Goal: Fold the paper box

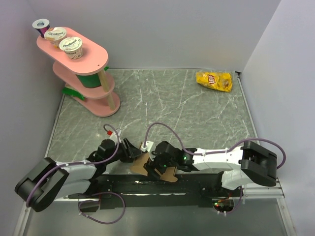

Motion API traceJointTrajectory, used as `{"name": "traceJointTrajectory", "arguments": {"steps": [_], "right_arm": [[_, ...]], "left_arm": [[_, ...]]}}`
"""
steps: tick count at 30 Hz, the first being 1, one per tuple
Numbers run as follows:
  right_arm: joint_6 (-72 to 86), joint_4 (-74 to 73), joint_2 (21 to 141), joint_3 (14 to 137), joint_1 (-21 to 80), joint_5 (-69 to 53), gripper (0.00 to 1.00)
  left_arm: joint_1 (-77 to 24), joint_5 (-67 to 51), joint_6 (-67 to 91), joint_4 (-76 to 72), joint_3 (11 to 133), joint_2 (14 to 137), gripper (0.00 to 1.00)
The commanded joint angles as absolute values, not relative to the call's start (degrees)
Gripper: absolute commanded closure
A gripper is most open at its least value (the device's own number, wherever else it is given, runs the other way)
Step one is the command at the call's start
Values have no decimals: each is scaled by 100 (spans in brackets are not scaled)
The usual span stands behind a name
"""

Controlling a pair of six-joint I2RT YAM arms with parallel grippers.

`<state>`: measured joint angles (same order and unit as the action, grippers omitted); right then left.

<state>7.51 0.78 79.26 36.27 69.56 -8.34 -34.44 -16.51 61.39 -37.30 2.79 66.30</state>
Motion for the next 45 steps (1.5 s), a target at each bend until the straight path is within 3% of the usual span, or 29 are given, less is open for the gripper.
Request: {"name": "traceJointTrajectory", "arguments": {"steps": [1, 9, 14, 18, 20, 26, 37, 45], "right_arm": [[870, 139, 8191, 3296, 6952, -897, 21], [712, 290, 8191, 3252, 6829, -940, 19], [712, 290, 8191, 3270, 6829, -932, 19], [712, 237, 8200, 3313, 6829, -897, 19], [729, 194, 8174, 3331, 6838, -870, 17], [826, -201, 7840, 3436, 6829, -703, 6], [370, -1634, 6645, 4218, 6820, -281, 1], [-351, -1249, 6135, 4202, 7241, 463, 1]], "left_arm": [[-3876, -2452, 6793, -4395, -175, 6074, 45], [-4060, -2163, 6812, -3201, -133, 5037, 57], [-4052, -2091, 6434, -2742, -35, 5421, 63], [-4113, -2145, 6100, -2663, 359, 6072, 71], [-4148, -2110, 5951, -2524, 474, 6309, 83], [-4157, -1679, 5783, -1855, 695, 5925, 97], [-4140, -1608, 5932, -1134, 826, 4861, 99], [-3964, -2047, 6187, -1089, 932, 4922, 99]]}}
